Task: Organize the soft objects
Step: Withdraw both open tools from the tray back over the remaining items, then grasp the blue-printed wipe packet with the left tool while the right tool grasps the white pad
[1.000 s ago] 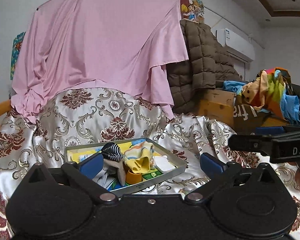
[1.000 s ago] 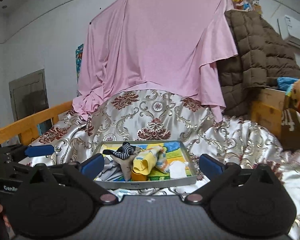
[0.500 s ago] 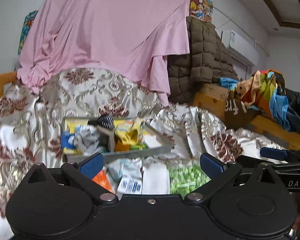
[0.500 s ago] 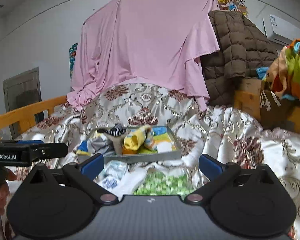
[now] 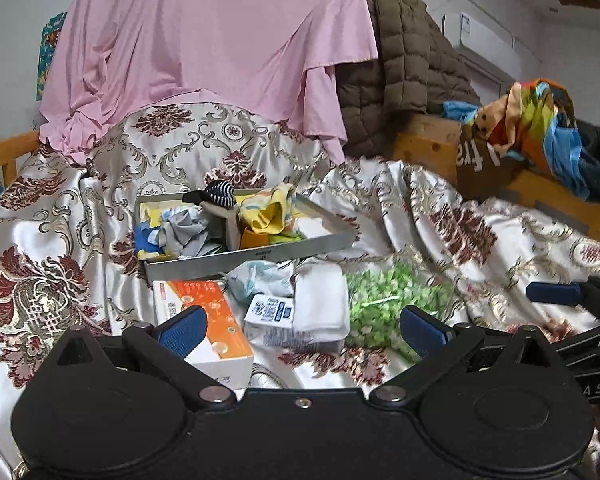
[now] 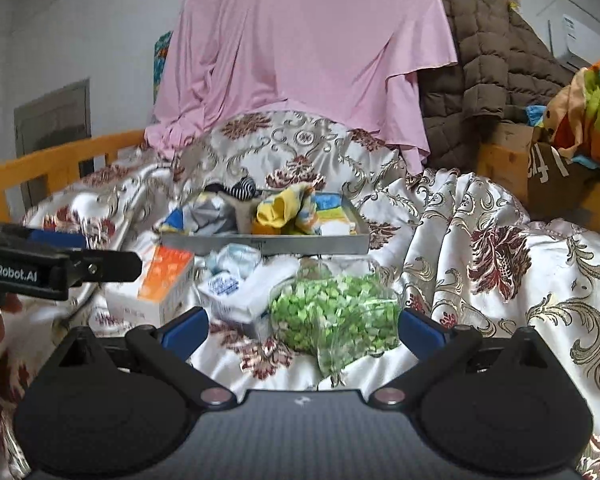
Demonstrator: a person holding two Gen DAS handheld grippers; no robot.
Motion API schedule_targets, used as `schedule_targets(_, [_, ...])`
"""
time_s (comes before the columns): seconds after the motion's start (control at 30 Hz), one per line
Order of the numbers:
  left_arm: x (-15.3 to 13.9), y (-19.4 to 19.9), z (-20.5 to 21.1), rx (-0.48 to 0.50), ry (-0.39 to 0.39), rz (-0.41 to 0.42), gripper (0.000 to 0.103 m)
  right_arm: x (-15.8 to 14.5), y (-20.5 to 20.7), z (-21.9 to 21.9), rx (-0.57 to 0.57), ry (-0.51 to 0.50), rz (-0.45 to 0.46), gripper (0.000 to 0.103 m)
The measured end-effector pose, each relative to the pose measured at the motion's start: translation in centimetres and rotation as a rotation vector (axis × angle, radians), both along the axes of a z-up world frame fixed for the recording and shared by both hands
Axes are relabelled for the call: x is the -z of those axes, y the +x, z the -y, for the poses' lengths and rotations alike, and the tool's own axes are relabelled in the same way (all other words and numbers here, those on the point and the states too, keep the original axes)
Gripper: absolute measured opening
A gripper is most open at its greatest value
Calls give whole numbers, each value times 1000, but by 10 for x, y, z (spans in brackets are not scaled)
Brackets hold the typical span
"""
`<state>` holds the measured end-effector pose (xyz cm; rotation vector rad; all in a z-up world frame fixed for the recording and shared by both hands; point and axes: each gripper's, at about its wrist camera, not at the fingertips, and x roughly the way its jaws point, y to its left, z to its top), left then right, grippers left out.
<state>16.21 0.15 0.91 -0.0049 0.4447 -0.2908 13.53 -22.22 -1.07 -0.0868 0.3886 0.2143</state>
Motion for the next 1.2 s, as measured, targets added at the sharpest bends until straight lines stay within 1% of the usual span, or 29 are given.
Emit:
schedule_targets(0.17, [6, 1, 3, -6, 42, -8, 102, 5, 3, -3, -4, -9, -18, 103])
schedule_targets(0.53, [13, 13, 2, -48, 72, -21, 102, 13, 15, -6, 10, -22, -55, 103])
schedule_targets(0.77, [16, 39, -3, -59, 72, -58, 102, 18, 27, -3, 33, -11, -85, 103])
schedule_targets(0.93, [19, 60, -8, -61, 76, -59, 102, 23, 38, -1, 42, 5, -111, 103])
schedule_targets(1.07, [22, 74, -11, -60, 66, -57, 102, 27, 43, -1, 49, 9, -109, 103])
schedule_targets(1.2, [22, 89, -10, -40, 75, -50, 102, 26, 46, 0, 50, 4, -80, 103])
